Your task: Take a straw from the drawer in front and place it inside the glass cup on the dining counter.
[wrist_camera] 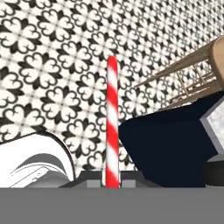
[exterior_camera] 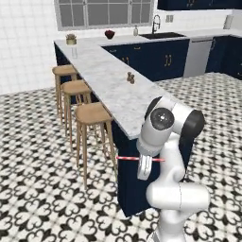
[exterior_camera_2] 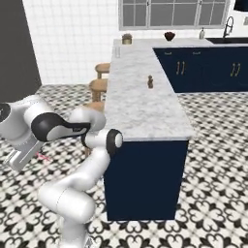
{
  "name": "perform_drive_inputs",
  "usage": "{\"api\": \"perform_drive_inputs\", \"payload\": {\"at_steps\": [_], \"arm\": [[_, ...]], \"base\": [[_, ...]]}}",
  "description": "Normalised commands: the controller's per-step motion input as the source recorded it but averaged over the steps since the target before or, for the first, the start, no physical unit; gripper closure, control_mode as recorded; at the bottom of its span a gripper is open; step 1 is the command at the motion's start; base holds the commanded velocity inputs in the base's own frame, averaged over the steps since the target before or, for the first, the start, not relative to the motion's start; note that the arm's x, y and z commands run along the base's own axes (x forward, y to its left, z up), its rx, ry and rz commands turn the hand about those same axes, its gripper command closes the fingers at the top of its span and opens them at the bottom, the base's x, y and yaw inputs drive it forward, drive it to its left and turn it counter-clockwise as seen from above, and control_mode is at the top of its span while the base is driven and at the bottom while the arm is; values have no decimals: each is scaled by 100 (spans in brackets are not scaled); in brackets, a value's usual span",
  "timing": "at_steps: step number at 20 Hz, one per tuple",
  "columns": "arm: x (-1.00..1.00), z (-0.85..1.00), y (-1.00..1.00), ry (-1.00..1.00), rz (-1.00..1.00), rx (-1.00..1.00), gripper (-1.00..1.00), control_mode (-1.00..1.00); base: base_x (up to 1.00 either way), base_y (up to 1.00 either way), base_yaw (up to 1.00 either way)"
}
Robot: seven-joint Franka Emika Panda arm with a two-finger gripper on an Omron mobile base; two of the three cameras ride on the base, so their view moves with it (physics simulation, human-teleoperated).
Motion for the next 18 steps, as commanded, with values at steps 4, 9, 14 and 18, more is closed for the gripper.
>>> {"api": "perform_drive_inputs", "payload": {"at_steps": [4,9,14,18], "arm": [[0,0,0,0,0,0,100,100],[0,0,0,0,0,0,100,100],[0,0,0,0,0,0,100,100],[0,0,0,0,0,0,100,100]], "base": [[21,100,-44],[56,100,-38],[78,100,-41],[64,100,-41]]}}
